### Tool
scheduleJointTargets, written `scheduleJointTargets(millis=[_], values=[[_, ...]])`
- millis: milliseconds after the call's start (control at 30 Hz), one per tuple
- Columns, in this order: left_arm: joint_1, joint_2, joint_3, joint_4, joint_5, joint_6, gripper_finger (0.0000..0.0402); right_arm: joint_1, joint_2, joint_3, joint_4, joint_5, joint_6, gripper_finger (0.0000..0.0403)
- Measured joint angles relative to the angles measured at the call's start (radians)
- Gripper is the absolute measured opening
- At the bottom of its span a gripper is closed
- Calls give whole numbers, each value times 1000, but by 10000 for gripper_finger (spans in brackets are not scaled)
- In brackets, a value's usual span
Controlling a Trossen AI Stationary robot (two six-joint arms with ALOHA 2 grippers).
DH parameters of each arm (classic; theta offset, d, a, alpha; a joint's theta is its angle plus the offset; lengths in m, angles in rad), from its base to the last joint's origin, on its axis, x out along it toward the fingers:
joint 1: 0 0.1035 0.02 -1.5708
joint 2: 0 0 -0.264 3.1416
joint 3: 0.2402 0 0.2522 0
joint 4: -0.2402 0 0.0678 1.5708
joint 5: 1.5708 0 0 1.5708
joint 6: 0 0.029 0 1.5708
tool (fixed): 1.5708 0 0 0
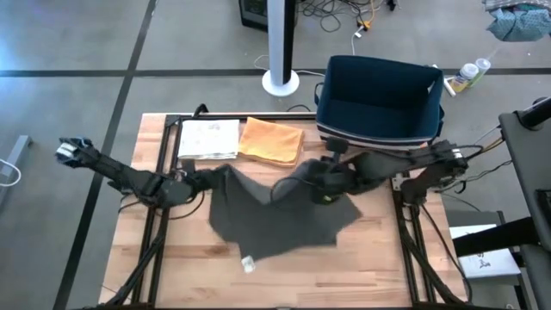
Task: Fold towel
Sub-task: Fold the black towel
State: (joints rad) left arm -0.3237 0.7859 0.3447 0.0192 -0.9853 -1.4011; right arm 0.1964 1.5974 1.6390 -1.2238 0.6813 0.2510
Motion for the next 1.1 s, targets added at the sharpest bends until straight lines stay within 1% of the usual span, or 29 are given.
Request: scheduleJointTargets(millis=[100, 200, 267, 333, 400, 433, 567, 600, 667, 733, 800, 867, 933, 1033, 1100], values=[[125, -41, -111, 66, 44, -4, 27, -69, 0, -104, 118, 0, -22, 0], [248, -65, -219, 171, 141, 19, 27, -121, 0, -172, 240, -1, -26, 0], [318, -66, -279, 288, 213, 80, 27, -143, 0, -201, 294, -5, -31, 0], [375, -61, -324, 398, 289, 173, 29, -152, 0, -220, 342, -9, -25, 0], [411, -51, -334, 444, 359, 258, 35, -156, 0, -238, 404, -9, -16, 0], [422, -50, -331, 441, 383, 295, 40, -156, 0, -249, 436, -9, -16, 0], [424, -49, -259, 398, 456, 571, 73, -157, 11, -299, 560, -23, -15, 0], [423, -50, -232, 361, 470, 627, 84, -160, 15, -310, 575, -36, -14, 0], [423, -48, -169, 225, 486, 699, 106, -165, 24, -324, 575, -47, 22, 1], [425, -44, -82, 30, 486, 720, 129, -176, 25, -332, 565, -52, 64, 9], [425, -34, 16, -190, 453, 721, 151, -185, 24, -333, 547, -53, 79, 25], [425, -18, 121, -407, 415, 721, 173, -190, 17, -328, 508, -54, 80, 46], [424, 2, 232, -558, 391, 722, 191, -190, 4, -312, 477, -54, 80, 71], [413, 32, 374, -733, 374, 738, 210, -180, -31, -282, 414, -53, 87, 112], [391, 52, 439, -807, 389, 738, 215, -164, -52, -268, 372, -50, 97, 137]])
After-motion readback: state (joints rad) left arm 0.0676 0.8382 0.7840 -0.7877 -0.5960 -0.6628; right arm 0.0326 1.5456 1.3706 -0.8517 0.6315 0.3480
